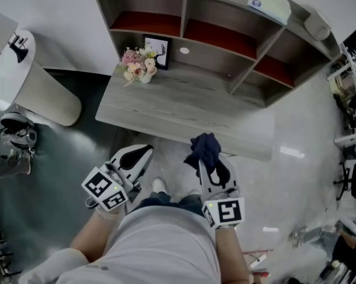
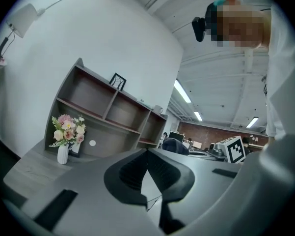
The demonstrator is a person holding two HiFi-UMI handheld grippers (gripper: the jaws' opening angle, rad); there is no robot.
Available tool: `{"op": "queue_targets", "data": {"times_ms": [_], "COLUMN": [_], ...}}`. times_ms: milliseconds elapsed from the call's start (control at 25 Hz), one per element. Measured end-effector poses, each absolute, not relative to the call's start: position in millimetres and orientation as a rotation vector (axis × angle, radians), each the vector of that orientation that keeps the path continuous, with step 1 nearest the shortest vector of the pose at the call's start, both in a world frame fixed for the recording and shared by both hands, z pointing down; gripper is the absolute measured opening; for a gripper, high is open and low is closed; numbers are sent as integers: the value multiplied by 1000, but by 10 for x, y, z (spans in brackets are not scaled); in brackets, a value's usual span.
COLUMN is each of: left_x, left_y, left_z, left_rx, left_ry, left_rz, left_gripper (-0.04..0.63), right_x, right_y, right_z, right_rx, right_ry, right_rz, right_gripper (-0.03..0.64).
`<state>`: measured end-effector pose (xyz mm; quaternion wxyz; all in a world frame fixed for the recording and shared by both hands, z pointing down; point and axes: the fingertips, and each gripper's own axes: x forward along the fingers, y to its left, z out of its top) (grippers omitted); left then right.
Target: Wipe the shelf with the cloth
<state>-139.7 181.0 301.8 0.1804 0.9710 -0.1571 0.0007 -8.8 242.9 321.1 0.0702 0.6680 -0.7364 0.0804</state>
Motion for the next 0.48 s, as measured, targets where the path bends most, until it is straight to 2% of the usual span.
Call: {"op": "queue_targets", "data": {"times_ms": [480], "left_x": [-1366], "left_y": [1414], "left_z": [3205], "left_rx": [2686], "left_ry": [-417], "left_rz": [74], "left_gripper": [15], "right_x": [118], "right_y": [2033], "right_z": [3399], "right_rx": [2118], "right_ry": [-2120], "right_rz": [379], "right_gripper": [112]}}
